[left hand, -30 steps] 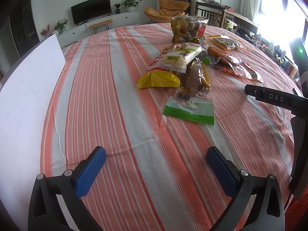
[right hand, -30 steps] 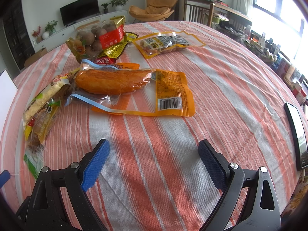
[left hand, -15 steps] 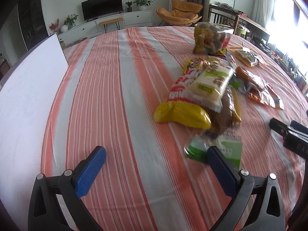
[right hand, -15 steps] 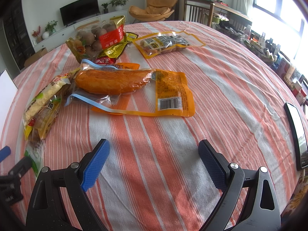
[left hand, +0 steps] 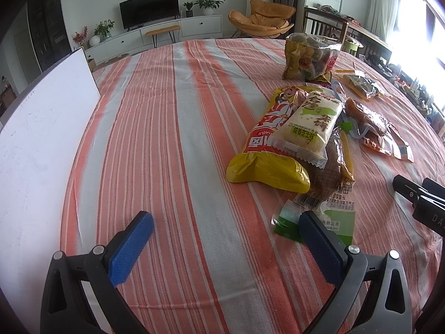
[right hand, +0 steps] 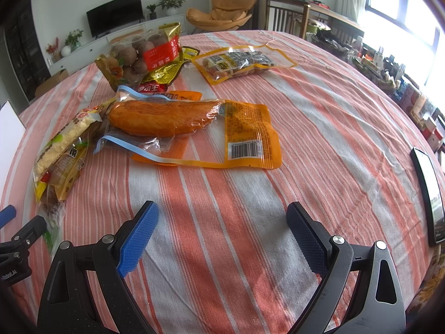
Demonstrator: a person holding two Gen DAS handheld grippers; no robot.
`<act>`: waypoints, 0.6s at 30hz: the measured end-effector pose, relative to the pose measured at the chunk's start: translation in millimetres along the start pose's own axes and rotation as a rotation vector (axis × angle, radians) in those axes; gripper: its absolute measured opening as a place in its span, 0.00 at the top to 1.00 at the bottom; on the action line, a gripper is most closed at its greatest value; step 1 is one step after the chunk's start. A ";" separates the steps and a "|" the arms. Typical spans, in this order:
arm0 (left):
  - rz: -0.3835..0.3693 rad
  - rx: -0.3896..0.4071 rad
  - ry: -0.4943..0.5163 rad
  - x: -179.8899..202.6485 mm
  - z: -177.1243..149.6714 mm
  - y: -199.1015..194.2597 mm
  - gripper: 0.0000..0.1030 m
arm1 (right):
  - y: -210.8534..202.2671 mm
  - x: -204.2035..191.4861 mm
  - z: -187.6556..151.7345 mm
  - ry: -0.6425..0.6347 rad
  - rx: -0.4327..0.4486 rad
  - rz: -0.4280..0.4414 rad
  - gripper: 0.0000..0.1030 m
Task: Organize snacks
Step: 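Move left tool toward the green-and-white packet beside the yellow bag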
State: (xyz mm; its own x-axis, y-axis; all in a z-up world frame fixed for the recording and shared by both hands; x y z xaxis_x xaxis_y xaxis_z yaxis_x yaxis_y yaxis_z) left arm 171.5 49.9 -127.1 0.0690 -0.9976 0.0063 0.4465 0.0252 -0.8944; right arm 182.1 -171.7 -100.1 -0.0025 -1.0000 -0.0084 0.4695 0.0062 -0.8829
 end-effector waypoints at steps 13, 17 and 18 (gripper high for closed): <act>-0.002 0.001 -0.008 -0.9 -0.6 -0.3 0.00 | 0.2 0.3 0.1 0.000 0.000 0.000 0.07; 0.000 0.001 -0.007 -0.7 -0.7 -0.2 0.00 | 0.3 0.6 0.2 0.000 0.000 0.000 0.07; 0.001 0.001 -0.007 -0.8 -0.5 0.0 0.00 | 0.2 0.3 0.1 0.000 0.000 0.000 0.07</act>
Point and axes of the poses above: each gripper's, at about its wrist camera, not at the fingertips, and y roughly the way its jaws point, x to its right, z to its top, the point moved 1 cm from there along y, roughly the way its jaws point, and after that the axes turned 9 degrees about -x, right-handed, at the moved point
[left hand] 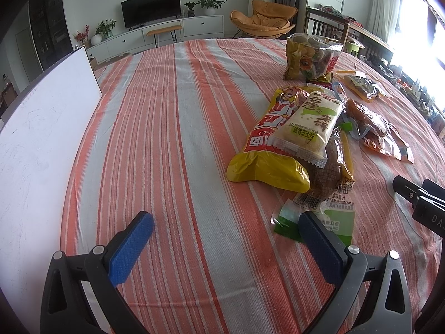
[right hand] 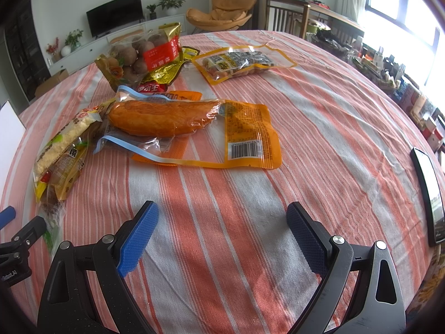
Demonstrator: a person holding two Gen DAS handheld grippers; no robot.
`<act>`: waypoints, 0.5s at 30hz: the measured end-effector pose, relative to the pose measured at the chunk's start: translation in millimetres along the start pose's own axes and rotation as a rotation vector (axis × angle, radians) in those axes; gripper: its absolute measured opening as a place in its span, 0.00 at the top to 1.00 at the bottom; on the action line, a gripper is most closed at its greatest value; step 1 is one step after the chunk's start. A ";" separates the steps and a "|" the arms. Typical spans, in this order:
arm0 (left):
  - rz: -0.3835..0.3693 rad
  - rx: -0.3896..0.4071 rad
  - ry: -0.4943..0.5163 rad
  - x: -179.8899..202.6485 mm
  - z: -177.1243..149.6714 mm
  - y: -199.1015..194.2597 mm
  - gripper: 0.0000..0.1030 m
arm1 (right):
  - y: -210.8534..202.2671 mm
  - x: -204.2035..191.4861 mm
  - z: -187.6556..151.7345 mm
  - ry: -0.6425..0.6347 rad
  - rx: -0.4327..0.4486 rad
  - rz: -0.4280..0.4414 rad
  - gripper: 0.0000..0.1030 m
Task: Organize snacks
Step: 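Move left tool toward the green-and-white packet beside the yellow bag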
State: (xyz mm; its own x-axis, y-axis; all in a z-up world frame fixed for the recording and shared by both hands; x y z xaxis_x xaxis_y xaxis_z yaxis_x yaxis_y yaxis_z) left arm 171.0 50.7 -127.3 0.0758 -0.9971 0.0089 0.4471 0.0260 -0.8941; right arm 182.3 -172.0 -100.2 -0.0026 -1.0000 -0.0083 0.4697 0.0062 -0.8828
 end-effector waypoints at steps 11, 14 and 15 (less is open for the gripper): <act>0.003 0.000 -0.006 0.5 -0.4 0.4 0.00 | 0.3 0.4 0.1 0.000 0.000 0.000 0.07; 0.003 0.000 -0.006 0.4 -0.4 0.4 0.00 | 0.3 0.3 0.1 0.000 0.000 0.000 0.07; 0.003 0.000 -0.006 0.3 -0.5 0.3 0.00 | 0.3 0.3 0.1 0.000 0.000 0.000 0.07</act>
Point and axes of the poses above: each gripper's, at about its wrist camera, not at the fingertips, and y roughly the way its jaws point, x to its right, z to its top, the point moved 1 cm from there along y, roughly the way its jaws point, and after that the axes turned 9 degrees about -x, right-handed, at the moved point
